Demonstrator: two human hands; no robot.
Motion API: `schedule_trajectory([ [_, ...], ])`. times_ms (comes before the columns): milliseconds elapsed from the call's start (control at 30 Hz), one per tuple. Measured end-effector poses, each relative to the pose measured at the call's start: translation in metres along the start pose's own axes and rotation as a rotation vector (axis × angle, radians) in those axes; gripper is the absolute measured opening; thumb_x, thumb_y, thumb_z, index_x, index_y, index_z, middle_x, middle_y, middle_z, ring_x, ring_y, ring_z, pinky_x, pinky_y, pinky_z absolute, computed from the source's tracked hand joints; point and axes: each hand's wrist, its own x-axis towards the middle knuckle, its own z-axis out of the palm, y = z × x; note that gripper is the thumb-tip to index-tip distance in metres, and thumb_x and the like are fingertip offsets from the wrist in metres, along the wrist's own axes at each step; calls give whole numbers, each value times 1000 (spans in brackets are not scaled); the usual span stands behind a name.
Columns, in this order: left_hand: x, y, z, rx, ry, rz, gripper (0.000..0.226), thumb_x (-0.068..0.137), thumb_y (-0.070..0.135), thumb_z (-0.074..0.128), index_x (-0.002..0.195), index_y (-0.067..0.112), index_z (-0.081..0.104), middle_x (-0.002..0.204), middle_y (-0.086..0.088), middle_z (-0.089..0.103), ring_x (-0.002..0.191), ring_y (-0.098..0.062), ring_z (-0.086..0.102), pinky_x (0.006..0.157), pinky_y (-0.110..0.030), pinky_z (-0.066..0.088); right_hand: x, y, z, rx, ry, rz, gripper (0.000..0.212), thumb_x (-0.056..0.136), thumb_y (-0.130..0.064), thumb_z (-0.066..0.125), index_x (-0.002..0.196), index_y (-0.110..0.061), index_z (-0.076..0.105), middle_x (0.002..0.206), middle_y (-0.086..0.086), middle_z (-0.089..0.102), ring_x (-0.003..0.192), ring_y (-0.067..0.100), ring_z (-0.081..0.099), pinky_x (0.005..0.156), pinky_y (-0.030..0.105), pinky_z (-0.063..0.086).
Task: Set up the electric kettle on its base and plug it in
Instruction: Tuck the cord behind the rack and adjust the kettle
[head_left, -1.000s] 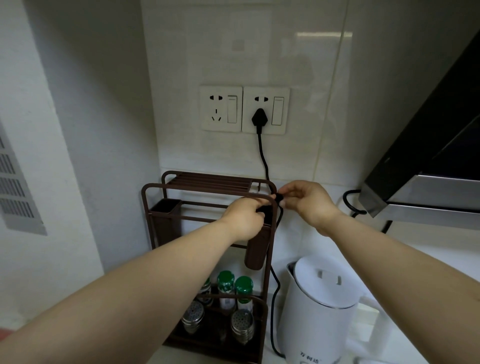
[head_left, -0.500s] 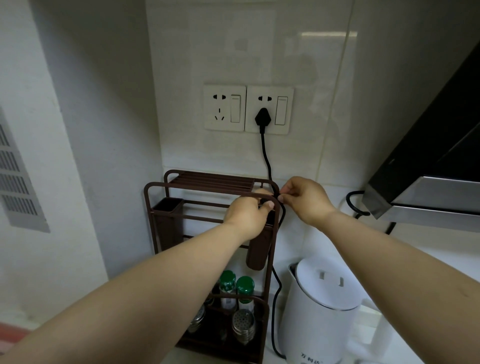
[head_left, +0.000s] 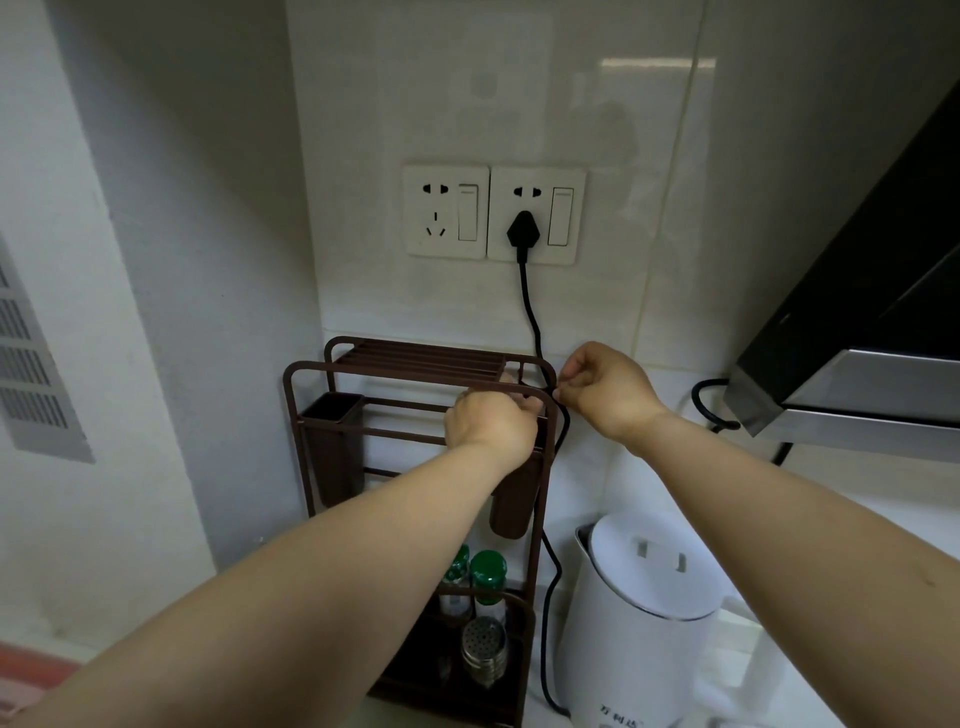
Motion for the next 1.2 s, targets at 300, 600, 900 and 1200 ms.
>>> schedule_trajectory([
  [300, -4, -2, -6, 69, -159, 104, 35, 97, 32, 41, 119, 13, 61, 120, -11, 65, 113, -29, 58, 103, -39, 43, -2, 2, 1, 118, -14, 20, 26, 80, 1, 64, 75, -22, 52, 74, 3, 62, 82, 23, 62, 83, 37, 53],
  [600, 11, -3, 4, -204, -309, 132, 49, 92, 13, 45, 140, 23, 43, 137, -14, 53, 123, -33, 53, 103, -42, 46, 3, 3, 2, 57, -90, -71, 35, 80, 16, 45, 94, -16, 52, 101, 9, 63, 99, 23, 59, 88, 34, 51],
  [900, 15, -6, 3, -286, -366, 147, 52, 91, 8, 46, 141, 23, 39, 140, -11, 49, 125, -28, 50, 105, -43, 46, 1, -1, 0, -48, -221, -67, 39, 89, 7, 45, 122, -12, 43, 113, 5, 57, 110, 24, 54, 94, 31, 46],
  [1200, 16, -11, 4, -232, -348, 164, 52, 93, 11, 44, 143, 26, 37, 143, -8, 49, 129, -28, 48, 108, -40, 42, -6, 2, -10, -109, -5, 63, 20, 83, -10, 66, 103, -10, 69, 102, 11, 69, 100, 27, 63, 91, 37, 51],
])
